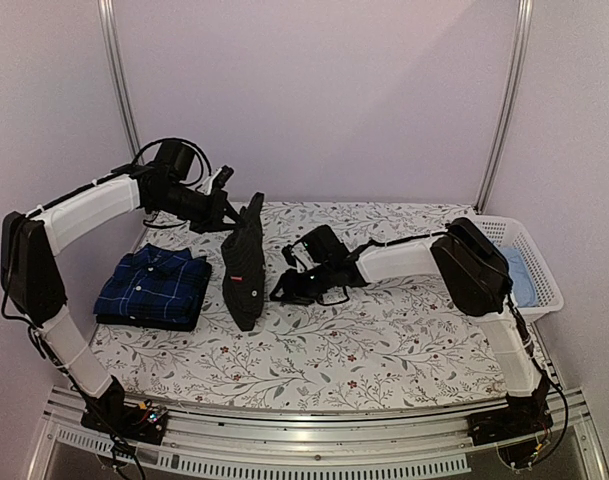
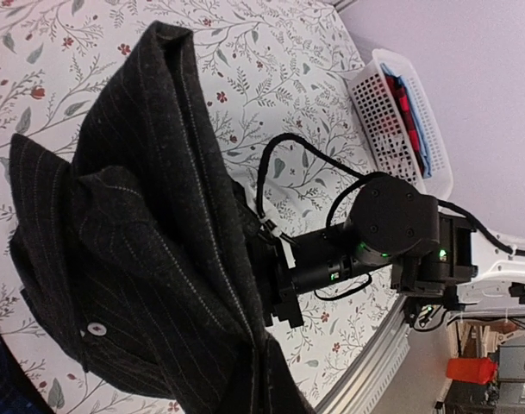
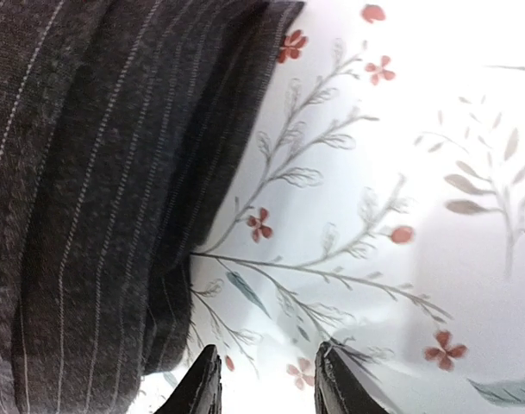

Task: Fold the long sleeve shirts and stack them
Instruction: Turn over the square-folded shirt at the center of the board.

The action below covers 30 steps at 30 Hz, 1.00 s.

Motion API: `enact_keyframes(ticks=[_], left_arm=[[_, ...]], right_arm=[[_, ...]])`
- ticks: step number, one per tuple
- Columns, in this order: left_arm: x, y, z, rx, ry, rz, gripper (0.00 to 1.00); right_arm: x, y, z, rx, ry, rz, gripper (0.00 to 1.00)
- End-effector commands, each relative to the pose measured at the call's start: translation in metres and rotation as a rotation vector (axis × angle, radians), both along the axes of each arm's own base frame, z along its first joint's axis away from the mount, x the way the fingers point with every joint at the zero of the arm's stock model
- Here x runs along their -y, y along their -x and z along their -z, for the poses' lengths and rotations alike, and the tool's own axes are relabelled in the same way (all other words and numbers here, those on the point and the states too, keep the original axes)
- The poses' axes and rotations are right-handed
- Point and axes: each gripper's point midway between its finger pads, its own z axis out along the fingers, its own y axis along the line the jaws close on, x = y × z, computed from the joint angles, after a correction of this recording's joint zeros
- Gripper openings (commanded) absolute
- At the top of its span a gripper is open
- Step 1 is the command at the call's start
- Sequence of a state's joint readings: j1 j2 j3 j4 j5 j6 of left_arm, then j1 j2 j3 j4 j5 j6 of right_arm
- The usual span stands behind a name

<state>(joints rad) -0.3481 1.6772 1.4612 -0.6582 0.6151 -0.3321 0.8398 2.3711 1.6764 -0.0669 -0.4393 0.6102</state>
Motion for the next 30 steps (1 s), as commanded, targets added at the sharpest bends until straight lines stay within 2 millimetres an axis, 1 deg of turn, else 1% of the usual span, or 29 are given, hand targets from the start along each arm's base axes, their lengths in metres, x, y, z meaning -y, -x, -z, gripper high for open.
enact_keyframes(ticks=[1, 2, 3, 4, 5, 6, 7, 8, 10, 11, 12, 13, 14, 15, 16, 17, 18, 19, 20, 21, 23, 24, 26, 27, 28, 29, 30], left_arm=[[0.012, 0.001, -0.013, 0.044, 0.064, 0.059, 0.0], [0.016, 0.001, -0.011, 0.037, 0.068, 0.067, 0.0], [0.022, 0.002, -0.008, 0.03, 0.069, 0.078, 0.0], [0.028, 0.002, -0.006, 0.025, 0.07, 0.089, 0.0], [0.037, 0.003, -0.002, 0.016, 0.07, 0.102, 0.0], [0.048, 0.004, 0.002, 0.006, 0.072, 0.117, 0.0], [0.06, 0.004, 0.006, -0.003, 0.07, 0.129, 0.0], [0.075, 0.006, 0.014, -0.02, 0.063, 0.143, 0.0], [0.111, 0.01, 0.033, -0.05, 0.041, 0.176, 0.0], [0.138, 0.014, 0.039, -0.062, 0.028, 0.195, 0.0], [0.158, 0.015, 0.05, -0.075, 0.014, 0.198, 0.02], [0.178, 0.015, 0.067, -0.091, -0.01, 0.195, 0.16], [0.199, 0.015, 0.078, -0.095, -0.028, 0.198, 0.24], [0.217, 0.015, 0.085, -0.09, -0.046, 0.21, 0.27], [0.231, 0.015, 0.092, -0.091, -0.075, 0.211, 0.35], [0.24, 0.013, 0.09, -0.08, -0.086, 0.208, 0.44], [0.245, 0.01, 0.087, -0.069, -0.088, 0.198, 0.5], [0.246, 0.007, 0.079, -0.049, -0.075, 0.185, 0.54], [0.243, 0.001, 0.071, -0.028, -0.067, 0.166, 0.57], [0.237, -0.004, 0.056, 0.0, -0.053, 0.146, 0.59], [0.218, -0.013, 0.043, 0.022, -0.055, 0.099, 0.59], [0.206, -0.014, 0.04, 0.023, -0.058, 0.074, 0.59], [0.176, -0.019, 0.039, 0.014, -0.071, 0.005, 0.59], [0.157, -0.015, 0.052, -0.016, -0.092, -0.027, 0.59], [0.137, -0.017, 0.055, -0.027, -0.098, -0.063, 0.59], [0.12, -0.016, 0.057, -0.032, -0.101, -0.093, 0.59], [0.103, -0.013, 0.064, -0.048, -0.11, -0.118, 0.59]], right_arm=[[0.043, -0.02, -0.015, 0.049, 0.09, 0.105, 0.36], [0.051, -0.024, -0.024, 0.063, 0.09, 0.122, 0.36], [0.06, -0.027, -0.028, 0.07, 0.095, 0.14, 0.37], [0.069, -0.031, -0.045, 0.093, 0.086, 0.161, 0.37], [0.08, -0.034, -0.05, 0.1, 0.092, 0.181, 0.38], [0.091, -0.036, -0.061, 0.113, 0.088, 0.2, 0.38], [0.102, -0.037, -0.064, 0.117, 0.095, 0.217, 0.39], [0.115, -0.039, -0.079, 0.132, 0.088, 0.241, 0.4], [0.144, -0.04, -0.087, 0.141, 0.105, 0.292, 0.42], [0.159, -0.04, -0.1, 0.159, 0.101, 0.321, 0.43], [0.175, -0.039, -0.098, 0.156, 0.12, 0.346, 0.44], [0.191, -0.039, -0.102, 0.162, 0.131, 0.375, 0.46], [0.207, -0.036, -0.097, 0.157, 0.154, 0.399, 0.47], [0.22, -0.034, -0.104, 0.166, 0.158, 0.425, 0.48], [0.231, -0.033, -0.107, 0.169, 0.162, 0.446, 0.5], [0.238, -0.031, -0.108, 0.171, 0.165, 0.457, 0.51], [0.241, -0.03, -0.113, 0.181, 0.164, 0.459, 0.53], [0.242, -0.027, -0.114, 0.178, 0.169, 0.451, 0.55], [0.24, -0.025, -0.113, 0.173, 0.167, 0.434, 0.56], [0.237, -0.023, -0.111, 0.168, 0.167, 0.417, 0.57], [0.227, -0.019, -0.103, 0.154, 0.175, 0.376, 0.6], [0.22, -0.016, -0.101, 0.156, 0.178, 0.353, 0.61], [0.203, -0.012, -0.095, 0.151, 0.18, 0.296, 0.63], [0.195, -0.01, -0.09, 0.145, 0.188, 0.275, 0.64], [0.188, -0.009, -0.081, 0.135, 0.197, 0.251, 0.65], [0.181, -0.008, -0.078, 0.134, 0.196, 0.234, 0.66], [0.176, -0.008, -0.073, 0.132, 0.201, 0.22, 0.67]])
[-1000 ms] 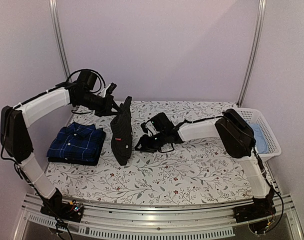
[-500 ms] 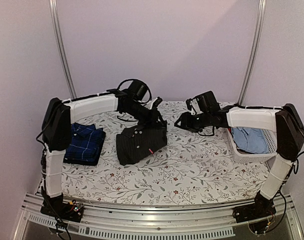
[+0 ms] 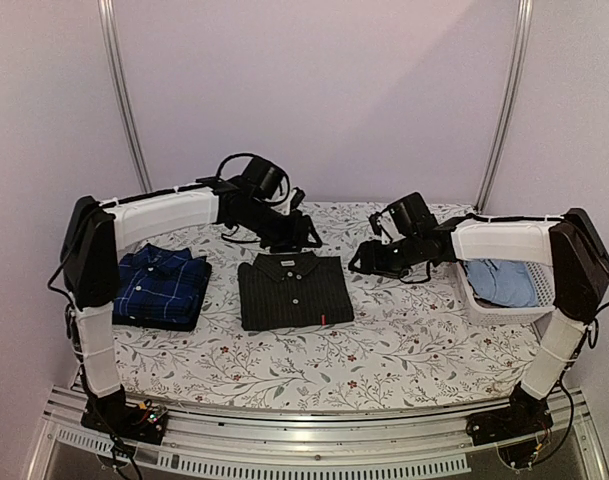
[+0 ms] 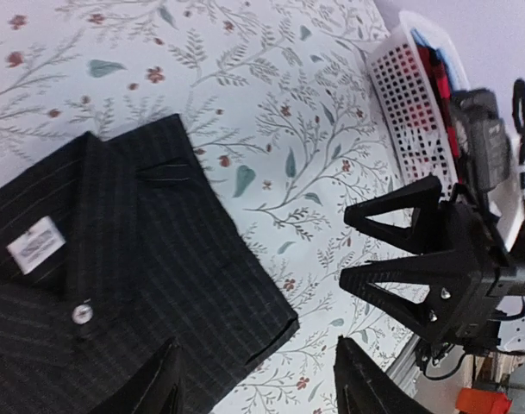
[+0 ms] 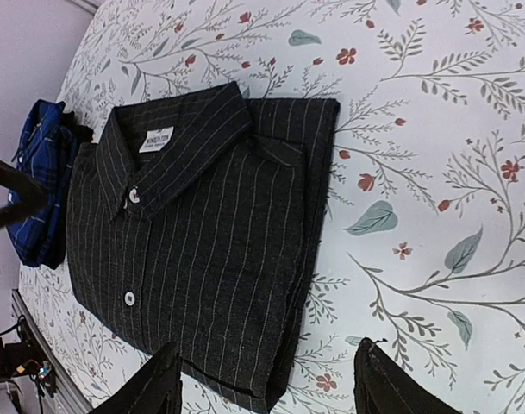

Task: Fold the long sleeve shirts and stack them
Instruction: Turn over the square-folded shirt at the center of the board, then smooth out the square-folded shirt at the center of the board.

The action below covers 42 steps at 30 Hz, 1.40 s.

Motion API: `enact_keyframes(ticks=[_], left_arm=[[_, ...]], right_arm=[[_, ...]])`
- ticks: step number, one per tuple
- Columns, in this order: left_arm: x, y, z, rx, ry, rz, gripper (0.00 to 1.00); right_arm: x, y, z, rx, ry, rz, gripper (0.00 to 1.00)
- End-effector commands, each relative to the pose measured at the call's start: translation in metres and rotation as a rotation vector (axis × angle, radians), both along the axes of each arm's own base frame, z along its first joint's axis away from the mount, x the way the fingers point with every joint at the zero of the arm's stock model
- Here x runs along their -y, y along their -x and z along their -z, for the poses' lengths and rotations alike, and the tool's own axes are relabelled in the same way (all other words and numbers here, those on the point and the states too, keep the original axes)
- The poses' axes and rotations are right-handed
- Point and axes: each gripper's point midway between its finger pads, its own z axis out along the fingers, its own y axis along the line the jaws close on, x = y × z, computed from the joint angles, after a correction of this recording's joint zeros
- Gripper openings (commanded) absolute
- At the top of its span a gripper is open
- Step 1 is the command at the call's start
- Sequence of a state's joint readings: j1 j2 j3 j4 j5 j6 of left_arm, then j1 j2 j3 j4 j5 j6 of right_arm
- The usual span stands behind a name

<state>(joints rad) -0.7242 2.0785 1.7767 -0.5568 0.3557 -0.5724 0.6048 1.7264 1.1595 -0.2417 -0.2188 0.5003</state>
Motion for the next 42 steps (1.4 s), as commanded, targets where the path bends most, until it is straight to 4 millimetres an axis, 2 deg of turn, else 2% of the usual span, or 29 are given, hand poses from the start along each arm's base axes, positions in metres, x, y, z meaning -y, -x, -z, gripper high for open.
enact_keyframes(ticks=[1, 4, 7, 10, 13, 20, 27, 29, 33, 34, 36, 39, 42], left_arm=[[-0.083, -0.014, -0.001, 0.008, -0.017, -0.19, 0.58], [-0.128, -0.004, 0.016, -0.026, -0.032, -0.256, 0.57], [-0.16, 0.003, 0.03, -0.047, -0.055, -0.309, 0.56], [-0.181, 0.003, 0.044, -0.066, -0.095, -0.348, 0.58], [-0.188, 0.003, 0.057, -0.089, -0.114, -0.358, 0.59], [-0.174, 0.008, 0.081, -0.142, -0.065, -0.306, 0.57], [-0.163, 0.003, 0.095, -0.154, -0.059, -0.278, 0.45], [-0.153, 0.002, 0.093, -0.148, -0.043, -0.252, 0.38], [-0.131, -0.002, 0.09, -0.14, -0.033, -0.21, 0.26], [-0.125, -0.002, 0.09, -0.139, -0.032, -0.2, 0.23], [-0.113, 0.002, 0.089, -0.143, -0.028, -0.178, 0.2], [-0.1, 0.011, 0.091, -0.153, -0.033, -0.155, 0.19], [-0.096, 0.019, 0.095, -0.164, -0.058, -0.155, 0.19]], right_arm=[[-0.029, 0.006, 0.021, -0.026, 0.024, -0.101, 0.67], [-0.04, 0.001, 0.035, -0.043, 0.026, -0.118, 0.68], [-0.046, -0.004, 0.049, -0.057, 0.042, -0.127, 0.68], [-0.052, -0.011, 0.06, -0.068, 0.05, -0.128, 0.68], [-0.055, -0.017, 0.068, -0.078, 0.058, -0.121, 0.68], [-0.059, -0.016, 0.093, -0.115, 0.114, -0.112, 0.67], [-0.052, -0.009, 0.112, -0.138, 0.196, -0.091, 0.63], [-0.052, -0.005, 0.115, -0.146, 0.198, -0.094, 0.53], [-0.043, 0.001, 0.118, -0.165, 0.221, -0.078, 0.08], [-0.037, 0.003, 0.118, -0.167, 0.234, -0.064, 0.02], [-0.025, 0.007, 0.111, -0.154, 0.255, -0.037, 0.0], [-0.006, 0.02, 0.11, -0.159, 0.29, -0.013, 0.0], [0.013, 0.032, 0.108, -0.168, 0.305, 0.013, 0.0]])
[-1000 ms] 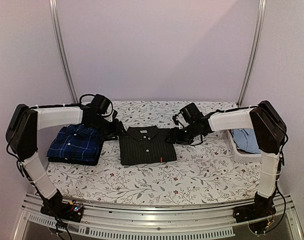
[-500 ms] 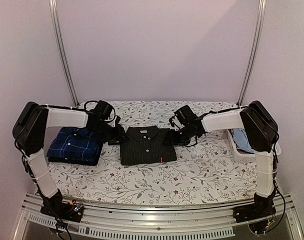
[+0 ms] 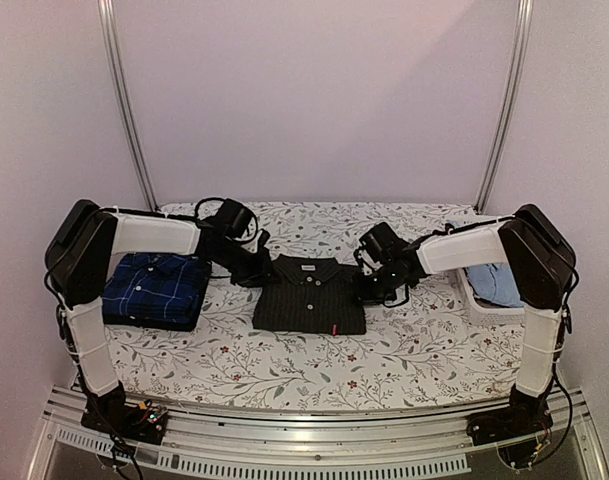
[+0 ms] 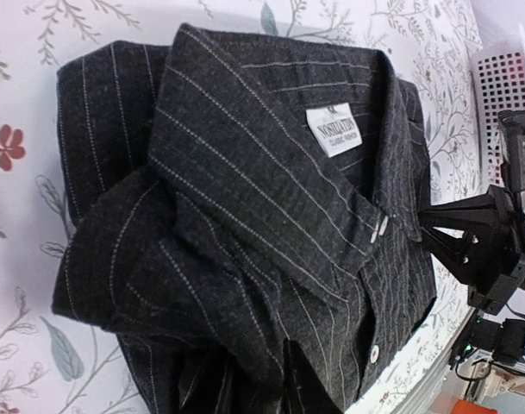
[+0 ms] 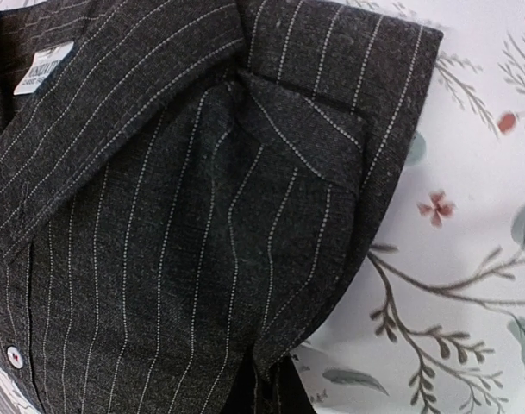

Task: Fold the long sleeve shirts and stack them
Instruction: Smooth out the square-folded shirt at the center of the board.

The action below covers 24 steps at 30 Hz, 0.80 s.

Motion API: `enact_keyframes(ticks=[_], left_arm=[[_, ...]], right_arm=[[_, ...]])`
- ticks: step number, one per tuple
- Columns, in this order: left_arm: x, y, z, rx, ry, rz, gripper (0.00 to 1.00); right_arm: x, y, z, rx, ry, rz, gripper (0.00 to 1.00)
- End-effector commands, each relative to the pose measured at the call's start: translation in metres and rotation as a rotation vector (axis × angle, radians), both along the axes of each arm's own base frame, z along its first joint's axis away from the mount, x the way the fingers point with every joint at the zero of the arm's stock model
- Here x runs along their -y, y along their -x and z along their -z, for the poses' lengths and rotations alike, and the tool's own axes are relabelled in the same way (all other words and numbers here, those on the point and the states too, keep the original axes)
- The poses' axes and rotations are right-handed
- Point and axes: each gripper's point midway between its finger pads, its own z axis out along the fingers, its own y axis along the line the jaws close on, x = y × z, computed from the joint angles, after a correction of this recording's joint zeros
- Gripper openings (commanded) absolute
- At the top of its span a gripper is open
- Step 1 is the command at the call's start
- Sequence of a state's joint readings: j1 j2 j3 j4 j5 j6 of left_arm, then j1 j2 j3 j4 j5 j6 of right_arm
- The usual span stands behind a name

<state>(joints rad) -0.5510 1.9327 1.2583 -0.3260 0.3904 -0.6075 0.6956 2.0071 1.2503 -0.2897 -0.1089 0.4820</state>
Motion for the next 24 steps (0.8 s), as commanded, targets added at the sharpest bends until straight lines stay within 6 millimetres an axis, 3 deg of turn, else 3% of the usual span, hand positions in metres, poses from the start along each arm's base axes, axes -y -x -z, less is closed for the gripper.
enact_keyframes(ticks=[1, 2, 3, 4, 10, 14, 19, 22, 24], left_arm=[[0.013, 0.009, 0.003, -0.011, -0.014, 0.014, 0.2], [0.01, 0.009, 0.003, -0.008, -0.024, 0.005, 0.25], [0.007, 0.009, 0.003, -0.001, -0.038, -0.004, 0.36], [0.004, 0.008, 0.002, 0.002, -0.044, -0.011, 0.39], [-0.014, 0.012, -0.012, 0.032, -0.056, -0.044, 0.47], [-0.018, 0.026, -0.032, 0.063, 0.0, -0.022, 0.41], [0.006, 0.036, -0.065, 0.126, 0.079, 0.057, 0.26], [0.018, 0.032, -0.055, 0.104, 0.075, 0.076, 0.16], [0.025, 0.026, -0.041, 0.084, 0.057, 0.079, 0.14]], right_arm=[[0.042, 0.025, 0.006, -0.041, 0.091, 0.061, 0.0], [0.046, 0.026, 0.006, -0.044, 0.091, 0.071, 0.0], [0.05, 0.029, 0.006, -0.047, 0.093, 0.077, 0.01], [0.053, 0.03, 0.006, -0.048, 0.093, 0.083, 0.03], [0.047, 0.017, -0.024, 0.009, 0.044, 0.091, 0.36], [0.045, 0.001, -0.061, 0.095, 0.049, 0.117, 0.42], [0.034, -0.01, -0.087, 0.161, 0.025, 0.102, 0.42], [0.02, -0.017, -0.094, 0.177, -0.009, 0.068, 0.42], [-0.002, -0.02, -0.102, 0.179, -0.049, 0.019, 0.41]])
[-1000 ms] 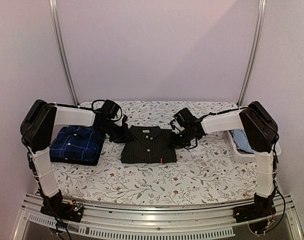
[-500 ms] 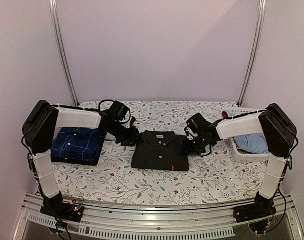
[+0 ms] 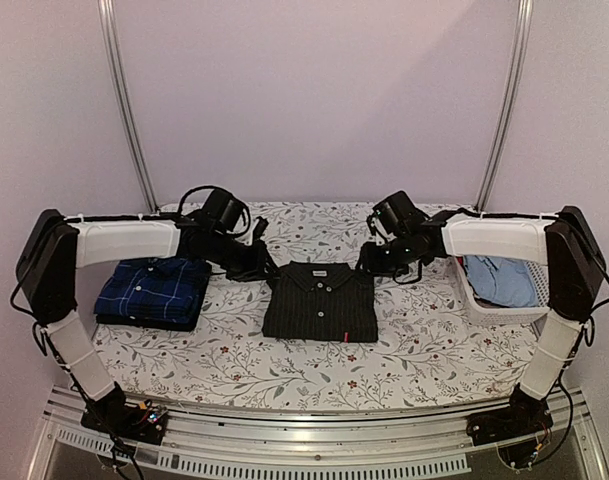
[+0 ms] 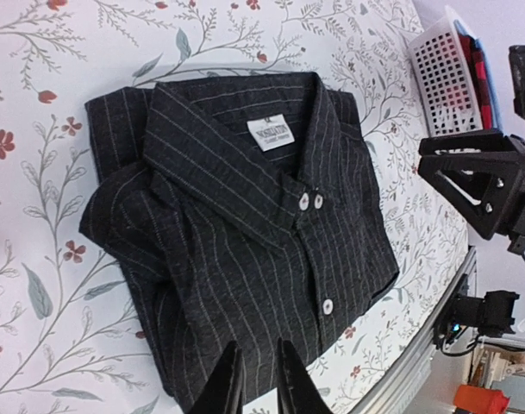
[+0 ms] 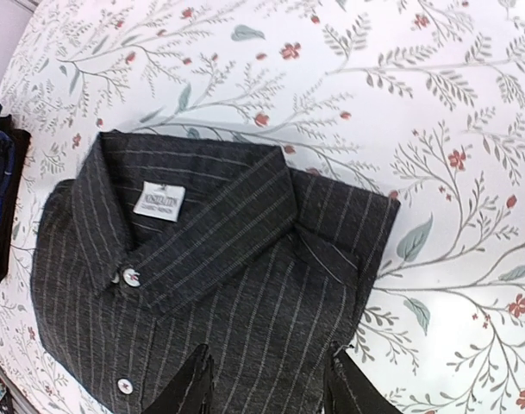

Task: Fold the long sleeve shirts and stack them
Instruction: Smooth out the square-folded shirt at the center of the board.

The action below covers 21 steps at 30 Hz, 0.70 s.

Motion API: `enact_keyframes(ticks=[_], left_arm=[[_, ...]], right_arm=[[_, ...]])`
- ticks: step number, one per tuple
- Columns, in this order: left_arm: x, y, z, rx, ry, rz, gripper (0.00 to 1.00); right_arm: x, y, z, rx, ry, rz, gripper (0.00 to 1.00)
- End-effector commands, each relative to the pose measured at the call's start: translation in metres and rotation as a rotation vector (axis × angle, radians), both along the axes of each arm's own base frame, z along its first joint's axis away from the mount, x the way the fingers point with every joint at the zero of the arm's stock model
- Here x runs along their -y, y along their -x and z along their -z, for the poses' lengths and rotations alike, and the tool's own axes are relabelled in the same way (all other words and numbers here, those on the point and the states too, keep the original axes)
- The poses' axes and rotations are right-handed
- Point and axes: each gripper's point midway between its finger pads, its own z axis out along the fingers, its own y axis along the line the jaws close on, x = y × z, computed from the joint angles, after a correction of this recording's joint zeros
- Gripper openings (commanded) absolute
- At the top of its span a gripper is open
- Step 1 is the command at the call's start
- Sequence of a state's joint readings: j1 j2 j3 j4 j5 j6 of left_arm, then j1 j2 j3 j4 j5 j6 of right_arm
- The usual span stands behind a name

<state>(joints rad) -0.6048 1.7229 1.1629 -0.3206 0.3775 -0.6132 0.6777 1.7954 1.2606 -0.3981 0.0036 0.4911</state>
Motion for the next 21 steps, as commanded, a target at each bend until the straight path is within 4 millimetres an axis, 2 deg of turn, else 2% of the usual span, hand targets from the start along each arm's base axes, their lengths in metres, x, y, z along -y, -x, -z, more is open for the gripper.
enact_keyframes(ticks=[1, 4, 5, 7, 9, 13, 14, 16, 21], left_arm=[[0.02, -0.009, 0.022, -0.022, -0.016, 0.032, 0.13], [0.022, -0.02, 0.05, -0.061, -0.056, 0.013, 0.08], [0.021, -0.021, 0.061, -0.084, -0.08, 0.011, 0.07], [0.02, -0.021, 0.08, -0.12, -0.108, 0.013, 0.06], [0.019, -0.02, 0.091, -0.135, -0.124, 0.009, 0.06], [0.016, -0.024, 0.084, -0.112, -0.138, -0.001, 0.08], [0.015, -0.024, 0.079, -0.1, -0.137, 0.0, 0.11], [0.011, -0.026, 0.068, -0.073, -0.144, -0.01, 0.22], [-0.001, -0.017, 0.049, -0.047, -0.141, -0.034, 0.34]], right_arm=[[-0.037, -0.01, -0.015, 0.033, -0.042, -0.09, 0.41], [-0.066, -0.011, -0.016, 0.03, -0.071, -0.147, 0.39], [-0.075, -0.012, -0.008, 0.018, -0.071, -0.164, 0.39], [-0.092, -0.012, -0.005, 0.012, -0.092, -0.197, 0.39], [-0.104, -0.014, 0.004, -0.007, -0.104, -0.221, 0.39], [-0.115, -0.014, 0.029, -0.046, -0.098, -0.239, 0.39], [-0.114, -0.015, 0.033, -0.05, -0.093, -0.234, 0.39], [-0.111, -0.015, 0.047, -0.065, -0.07, -0.226, 0.39], [-0.092, -0.019, 0.082, -0.114, -0.019, -0.168, 0.39]])
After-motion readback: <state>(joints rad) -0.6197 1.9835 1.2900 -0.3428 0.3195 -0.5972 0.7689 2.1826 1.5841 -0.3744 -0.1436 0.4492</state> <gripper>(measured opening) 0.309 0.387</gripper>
